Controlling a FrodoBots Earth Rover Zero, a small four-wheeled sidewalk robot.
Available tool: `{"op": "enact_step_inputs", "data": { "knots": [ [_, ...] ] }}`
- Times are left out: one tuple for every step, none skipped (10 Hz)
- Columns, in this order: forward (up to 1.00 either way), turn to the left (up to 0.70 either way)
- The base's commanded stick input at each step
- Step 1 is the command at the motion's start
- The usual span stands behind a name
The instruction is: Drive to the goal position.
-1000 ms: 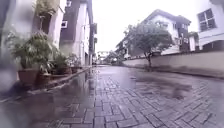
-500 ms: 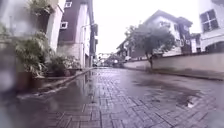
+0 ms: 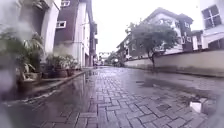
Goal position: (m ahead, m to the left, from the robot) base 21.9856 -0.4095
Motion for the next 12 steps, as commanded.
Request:
{"op": "enact_step_inputs", "data": {
  "knots": [
    [0.70,0.00],
    [0.70,0.00],
    [0.70,0.00],
    [0.70,0.00],
    [0.70,0.00],
    [0.70,0.00],
    [0.70,0.00],
    [0.70,0.00],
    [0.70,0.00],
    [0.70,0.00],
    [0.70,0.00],
    [0.70,0.00]
  ]
}}
